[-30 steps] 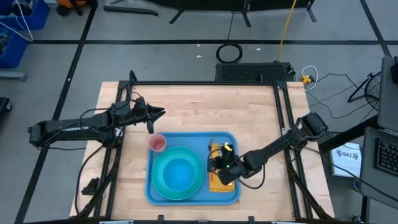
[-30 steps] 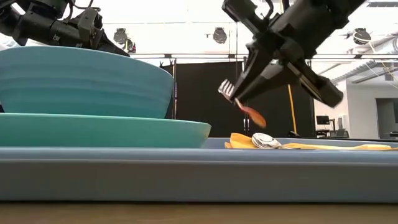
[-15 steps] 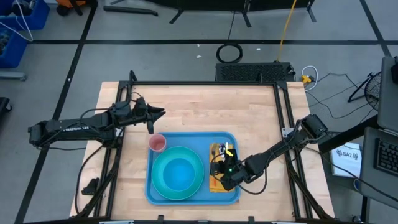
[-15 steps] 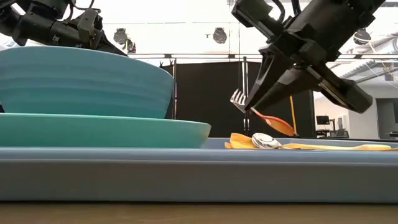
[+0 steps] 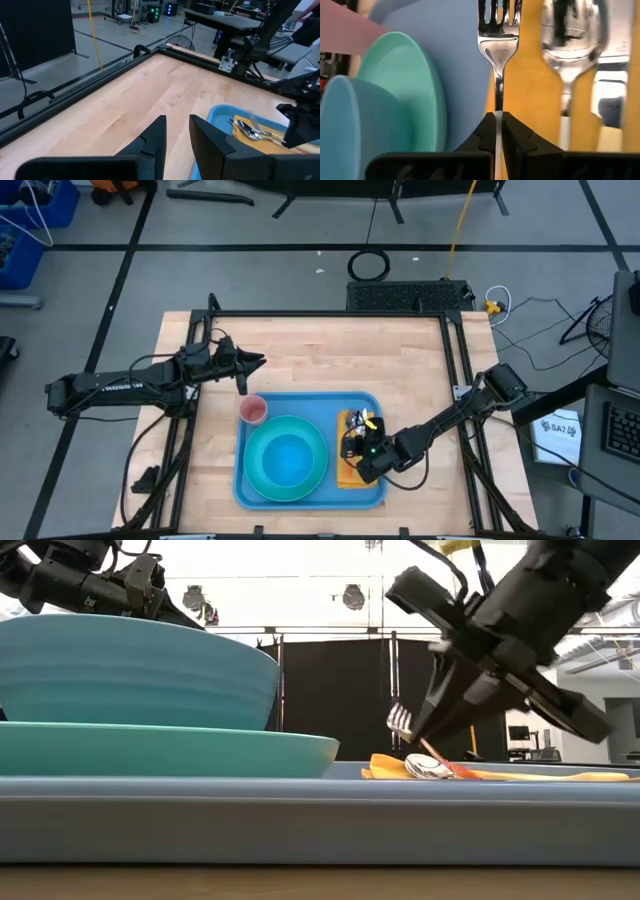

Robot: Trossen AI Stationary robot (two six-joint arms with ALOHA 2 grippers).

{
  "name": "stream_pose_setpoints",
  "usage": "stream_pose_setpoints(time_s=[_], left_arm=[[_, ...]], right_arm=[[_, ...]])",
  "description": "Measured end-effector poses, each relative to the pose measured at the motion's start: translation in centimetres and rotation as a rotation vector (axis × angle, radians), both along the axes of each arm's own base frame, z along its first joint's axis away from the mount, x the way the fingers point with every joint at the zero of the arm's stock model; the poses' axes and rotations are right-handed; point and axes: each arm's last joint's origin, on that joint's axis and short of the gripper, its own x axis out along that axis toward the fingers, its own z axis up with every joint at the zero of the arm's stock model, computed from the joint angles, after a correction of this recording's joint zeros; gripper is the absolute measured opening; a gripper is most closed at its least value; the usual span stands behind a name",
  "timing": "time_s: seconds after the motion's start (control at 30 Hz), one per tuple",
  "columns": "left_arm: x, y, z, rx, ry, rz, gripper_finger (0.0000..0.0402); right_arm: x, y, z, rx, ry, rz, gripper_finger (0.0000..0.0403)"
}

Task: Set up tray
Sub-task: Put the orange fork on the yellow napkin to the left of the orange spoon

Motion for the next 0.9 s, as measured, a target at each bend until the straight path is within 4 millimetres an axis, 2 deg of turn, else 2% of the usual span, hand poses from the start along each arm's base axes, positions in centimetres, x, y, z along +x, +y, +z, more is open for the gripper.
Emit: stream_pose_setpoints(time_s=[0.27, 0.9], left_arm=[[0.00, 0.00, 0.00, 0.001, 0.000, 0.000, 0.0088], [-0.01, 0.00, -0.01, -0.001, 0.001, 0.000, 0.0088]], right_arm=[[-0.71, -0.27, -1.22, 0.045, 0.022, 0.010, 0.0001], [-0.06, -0.93, -1.17, 0.055, 0.048, 0.085, 0.0001]])
